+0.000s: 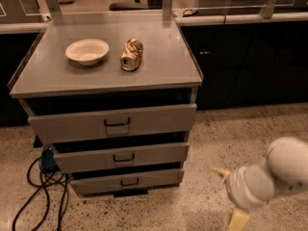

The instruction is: Open middle drawer

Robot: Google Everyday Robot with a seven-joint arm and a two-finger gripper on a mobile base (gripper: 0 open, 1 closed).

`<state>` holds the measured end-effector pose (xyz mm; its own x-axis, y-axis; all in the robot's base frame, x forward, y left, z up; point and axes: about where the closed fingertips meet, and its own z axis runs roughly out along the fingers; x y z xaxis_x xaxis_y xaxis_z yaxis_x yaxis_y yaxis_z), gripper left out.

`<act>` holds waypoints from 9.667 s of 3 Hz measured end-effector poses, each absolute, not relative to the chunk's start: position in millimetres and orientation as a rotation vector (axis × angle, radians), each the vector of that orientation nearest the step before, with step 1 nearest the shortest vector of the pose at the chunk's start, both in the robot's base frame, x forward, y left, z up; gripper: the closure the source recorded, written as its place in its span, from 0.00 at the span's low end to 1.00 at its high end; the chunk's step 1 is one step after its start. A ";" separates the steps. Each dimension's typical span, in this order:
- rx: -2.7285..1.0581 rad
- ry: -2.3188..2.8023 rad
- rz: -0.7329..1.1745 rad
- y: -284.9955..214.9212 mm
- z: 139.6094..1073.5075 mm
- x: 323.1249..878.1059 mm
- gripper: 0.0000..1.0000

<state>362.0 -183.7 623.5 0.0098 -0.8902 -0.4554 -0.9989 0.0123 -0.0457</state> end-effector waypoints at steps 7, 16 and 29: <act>-1.877 1.423 0.277 -104.9 470.0 496.4 0.00; -2.059 1.595 0.166 -6.8 382.3 630.3 0.00; -2.070 1.623 0.027 -34.3 423.0 555.0 1.00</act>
Offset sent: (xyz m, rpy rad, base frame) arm -0.0014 0.0912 -0.2260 0.1678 -0.1035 0.0598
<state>555.0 -34.3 423.0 0.2869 -0.9042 -0.3164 -0.9141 -0.1595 -0.3728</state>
